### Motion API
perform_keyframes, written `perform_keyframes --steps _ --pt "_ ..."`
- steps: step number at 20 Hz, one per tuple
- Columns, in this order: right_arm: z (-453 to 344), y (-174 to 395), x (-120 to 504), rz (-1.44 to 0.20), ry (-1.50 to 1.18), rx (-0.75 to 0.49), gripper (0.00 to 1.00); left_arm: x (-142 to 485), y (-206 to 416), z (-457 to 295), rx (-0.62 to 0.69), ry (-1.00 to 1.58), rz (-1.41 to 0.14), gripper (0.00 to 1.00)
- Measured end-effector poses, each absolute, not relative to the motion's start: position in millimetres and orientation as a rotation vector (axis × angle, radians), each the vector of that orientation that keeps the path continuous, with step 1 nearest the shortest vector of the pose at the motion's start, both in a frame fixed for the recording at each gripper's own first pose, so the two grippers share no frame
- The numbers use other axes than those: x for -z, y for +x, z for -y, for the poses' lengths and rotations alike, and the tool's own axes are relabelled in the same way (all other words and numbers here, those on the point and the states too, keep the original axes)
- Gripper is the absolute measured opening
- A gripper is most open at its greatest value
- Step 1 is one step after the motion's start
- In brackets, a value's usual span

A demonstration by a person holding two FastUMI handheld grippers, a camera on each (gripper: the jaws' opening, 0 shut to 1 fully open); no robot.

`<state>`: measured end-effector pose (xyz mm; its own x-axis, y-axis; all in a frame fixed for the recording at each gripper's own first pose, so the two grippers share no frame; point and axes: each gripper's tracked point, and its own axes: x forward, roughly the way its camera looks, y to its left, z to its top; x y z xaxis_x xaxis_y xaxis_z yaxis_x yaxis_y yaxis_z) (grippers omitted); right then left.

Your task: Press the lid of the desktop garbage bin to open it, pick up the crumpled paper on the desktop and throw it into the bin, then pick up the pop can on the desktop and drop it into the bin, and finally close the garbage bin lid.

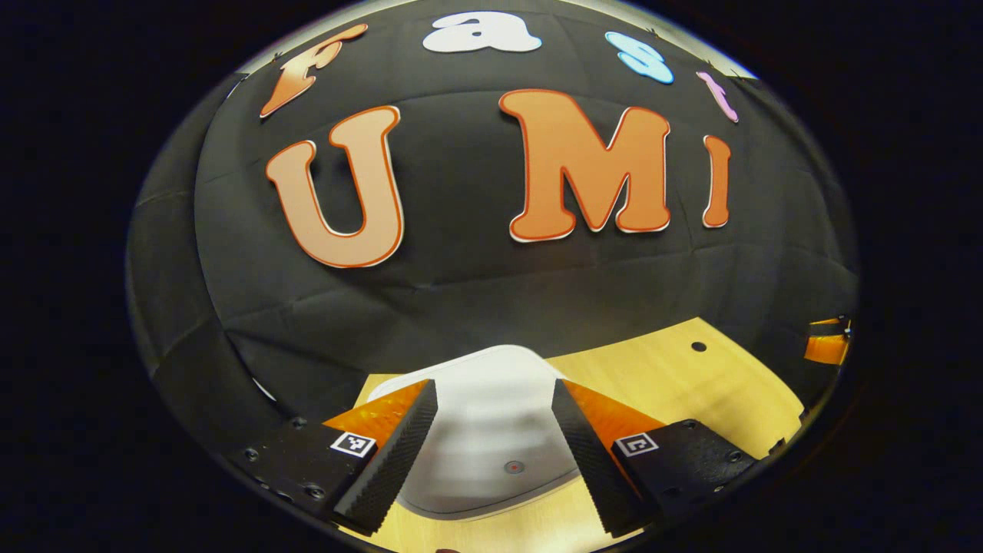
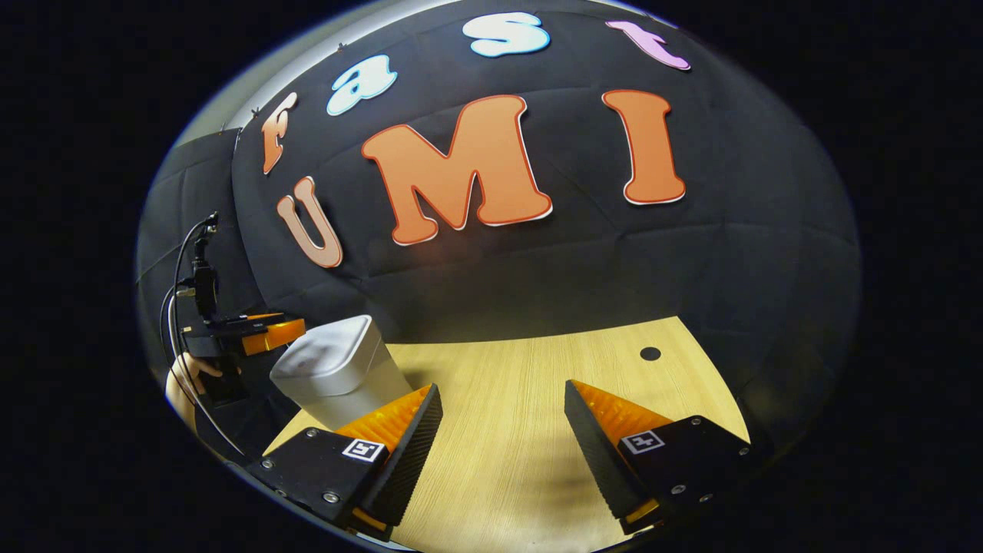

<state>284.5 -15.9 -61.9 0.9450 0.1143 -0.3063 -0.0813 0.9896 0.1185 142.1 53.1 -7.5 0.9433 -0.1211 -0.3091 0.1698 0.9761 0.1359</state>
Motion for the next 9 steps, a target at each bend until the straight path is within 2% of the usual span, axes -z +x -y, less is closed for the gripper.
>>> perform_keyframes --steps 9 --pt "14.7 279.0 48.6 -0.206 0.038 -0.042 0.96 -4.2 98.6 -18.3 0.169 0.106 -0.204 0.97"
